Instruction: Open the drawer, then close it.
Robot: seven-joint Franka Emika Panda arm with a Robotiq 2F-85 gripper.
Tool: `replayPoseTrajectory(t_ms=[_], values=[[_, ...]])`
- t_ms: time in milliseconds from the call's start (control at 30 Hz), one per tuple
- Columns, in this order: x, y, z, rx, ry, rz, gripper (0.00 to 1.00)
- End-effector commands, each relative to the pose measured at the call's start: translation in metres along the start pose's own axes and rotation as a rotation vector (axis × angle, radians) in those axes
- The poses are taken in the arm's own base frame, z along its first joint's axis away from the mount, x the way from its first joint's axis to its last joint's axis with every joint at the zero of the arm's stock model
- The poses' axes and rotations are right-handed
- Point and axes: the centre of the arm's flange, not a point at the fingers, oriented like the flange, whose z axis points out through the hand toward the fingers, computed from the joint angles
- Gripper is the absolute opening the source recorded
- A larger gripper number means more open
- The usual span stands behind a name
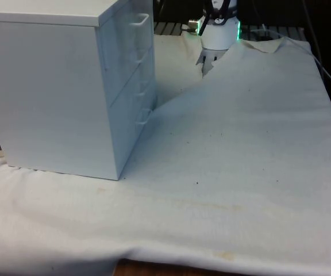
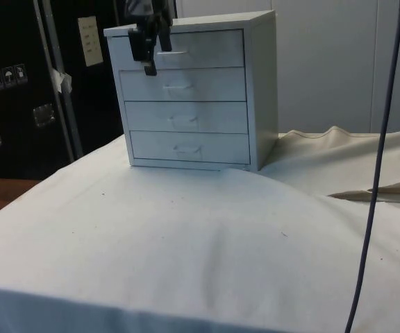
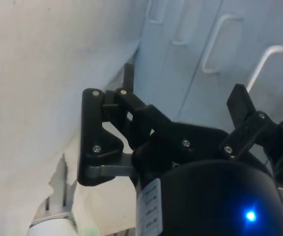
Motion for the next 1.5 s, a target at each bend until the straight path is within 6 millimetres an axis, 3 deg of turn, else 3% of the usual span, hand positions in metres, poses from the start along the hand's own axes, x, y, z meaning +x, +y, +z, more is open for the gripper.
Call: replayPoseTrajectory(t_ms=[0,700,1133,1467], values=[[0.002,0.0,0.001,-0.021,0.0,0.005,1.0],[0.007,0.0,0.016,-0.132,-0.003,0.027,1.0],[0.001,0.011,0.021,-0.165,0.004,-0.019,1.0],[0.001,0.001,0.036,-0.194,-0.003,-0.028,1.0]])
